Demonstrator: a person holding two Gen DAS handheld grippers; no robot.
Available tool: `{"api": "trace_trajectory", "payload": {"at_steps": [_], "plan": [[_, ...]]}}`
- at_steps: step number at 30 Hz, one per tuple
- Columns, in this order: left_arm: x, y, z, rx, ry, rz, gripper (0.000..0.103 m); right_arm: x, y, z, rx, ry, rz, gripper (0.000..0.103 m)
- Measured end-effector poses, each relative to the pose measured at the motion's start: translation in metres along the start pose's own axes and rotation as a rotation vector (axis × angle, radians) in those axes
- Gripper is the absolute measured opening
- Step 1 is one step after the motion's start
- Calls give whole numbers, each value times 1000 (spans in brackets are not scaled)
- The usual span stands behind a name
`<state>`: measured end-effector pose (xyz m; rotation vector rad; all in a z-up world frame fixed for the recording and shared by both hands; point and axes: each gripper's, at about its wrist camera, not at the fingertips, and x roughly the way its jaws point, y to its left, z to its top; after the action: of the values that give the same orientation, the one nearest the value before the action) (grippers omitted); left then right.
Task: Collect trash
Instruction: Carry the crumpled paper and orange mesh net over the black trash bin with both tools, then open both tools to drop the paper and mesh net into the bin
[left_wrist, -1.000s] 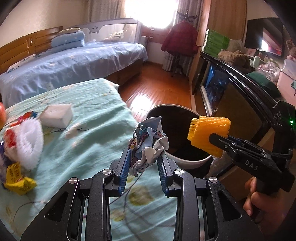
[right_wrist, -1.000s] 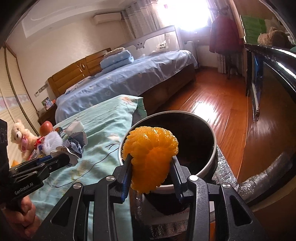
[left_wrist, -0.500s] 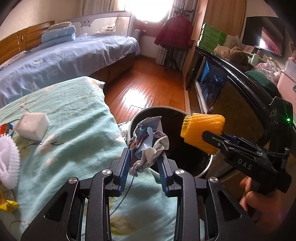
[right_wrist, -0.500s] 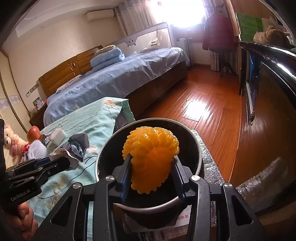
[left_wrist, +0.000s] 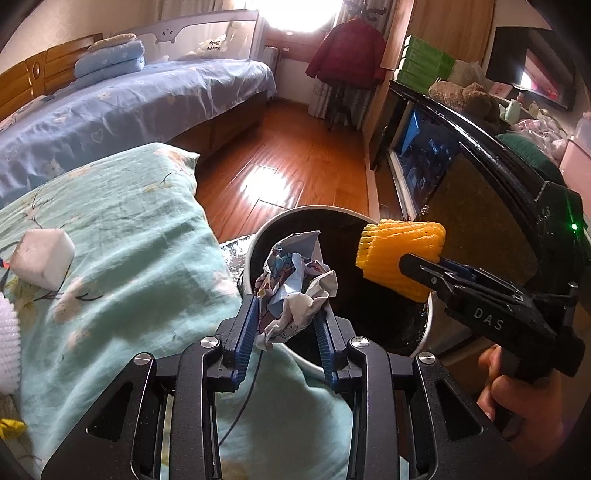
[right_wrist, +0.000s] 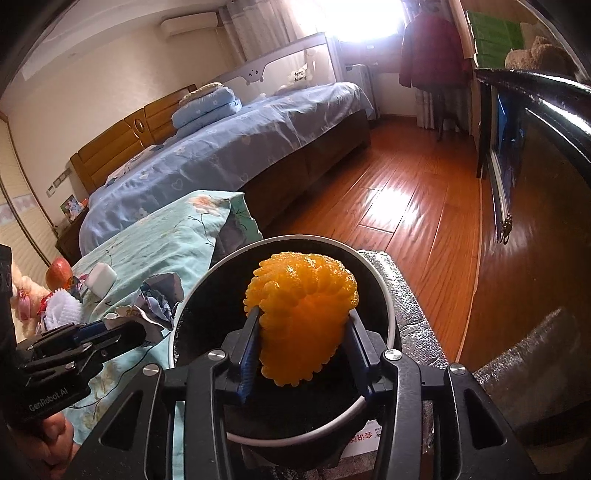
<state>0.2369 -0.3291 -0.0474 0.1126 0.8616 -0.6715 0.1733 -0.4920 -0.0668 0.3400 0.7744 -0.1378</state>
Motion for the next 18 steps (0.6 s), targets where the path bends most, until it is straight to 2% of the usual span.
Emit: {"api": "trace_trajectory", "payload": {"at_steps": [3, 4, 7, 11, 18], "plan": [[2, -3, 2, 17, -1, -1, 34, 3, -5, 2, 17, 7, 1, 45], [3, -4, 2, 20, 2, 1, 39, 3, -7, 3, 22, 9, 1, 49], [4, -1, 2, 10, 1, 9, 60, 4, -8, 5, 32, 10, -2, 68], [-2, 7, -3, -10, -3, 16, 64, 3, -8, 5, 38, 8, 1, 78], [-30, 34, -26, -82, -32, 55, 67, -5, 10, -5, 37, 8, 45, 79]]}}
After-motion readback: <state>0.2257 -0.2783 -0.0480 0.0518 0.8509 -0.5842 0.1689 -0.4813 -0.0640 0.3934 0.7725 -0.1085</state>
